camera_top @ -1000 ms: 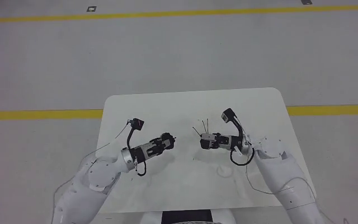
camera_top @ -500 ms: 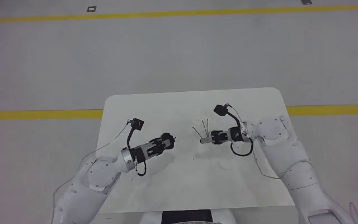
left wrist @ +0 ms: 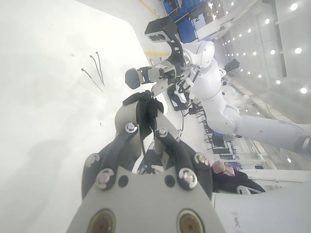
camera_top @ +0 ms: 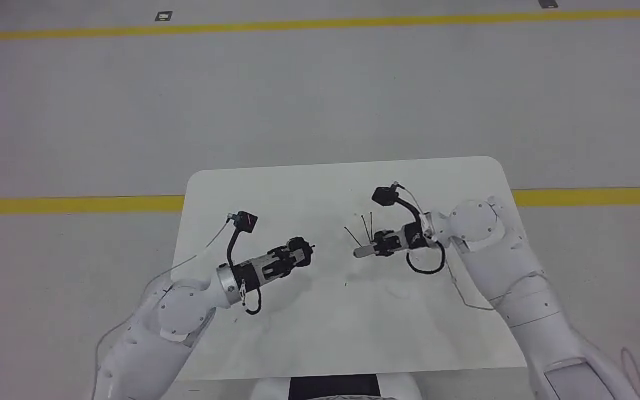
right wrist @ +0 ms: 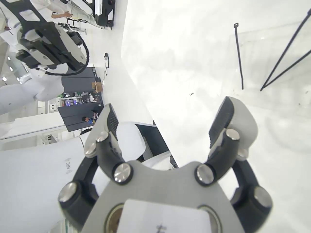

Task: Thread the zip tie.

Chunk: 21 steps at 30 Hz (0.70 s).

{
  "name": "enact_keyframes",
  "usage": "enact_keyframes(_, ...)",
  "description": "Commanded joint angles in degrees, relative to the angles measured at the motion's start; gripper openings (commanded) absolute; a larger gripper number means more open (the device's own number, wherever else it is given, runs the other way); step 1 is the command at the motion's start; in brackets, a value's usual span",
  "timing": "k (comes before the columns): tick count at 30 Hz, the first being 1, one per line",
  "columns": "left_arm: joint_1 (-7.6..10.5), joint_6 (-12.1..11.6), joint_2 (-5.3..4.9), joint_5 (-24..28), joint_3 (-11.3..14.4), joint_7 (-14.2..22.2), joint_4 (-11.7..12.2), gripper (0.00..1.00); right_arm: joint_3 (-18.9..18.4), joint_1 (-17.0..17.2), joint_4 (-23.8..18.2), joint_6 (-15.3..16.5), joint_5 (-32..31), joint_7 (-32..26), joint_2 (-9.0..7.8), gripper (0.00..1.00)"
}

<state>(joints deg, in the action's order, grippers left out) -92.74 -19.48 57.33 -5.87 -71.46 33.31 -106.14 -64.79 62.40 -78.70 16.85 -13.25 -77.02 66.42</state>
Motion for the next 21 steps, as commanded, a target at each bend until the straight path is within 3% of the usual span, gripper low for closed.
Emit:
enact_keyframes(1,0.0,0.0,0.0,0.0,0.0,0.0,0.0,0.0,0.91,-1.23,0.52,0.62,-3.93,0.1,-0.15,1.0)
enact_keyframes(6,0.0,0.0,0.0,0.0,0.0,0.0,0.0,0.0,3.79,-6.43,3.01,2.63,-6.81,-1.28,0.07,1.0)
enact_keyframes(11,0.0,0.0,0.0,0.0,0.0,0.0,0.0,0.0,11.74,-12.66,4.35,2.63,-9.7,-2.62,0.18,1.0)
enact_keyframes(19,0.0,0.0,0.0,0.0,0.0,0.0,0.0,0.0,25.81,-20.87,9.11,2.63,-2.67,-2.62,0.28,1.0)
enact_keyframes(21,0.0,0.0,0.0,0.0,0.0,0.0,0.0,0.0,26.17,-21.05,9.14,2.63,-2.18,-2.62,0.23,1.0)
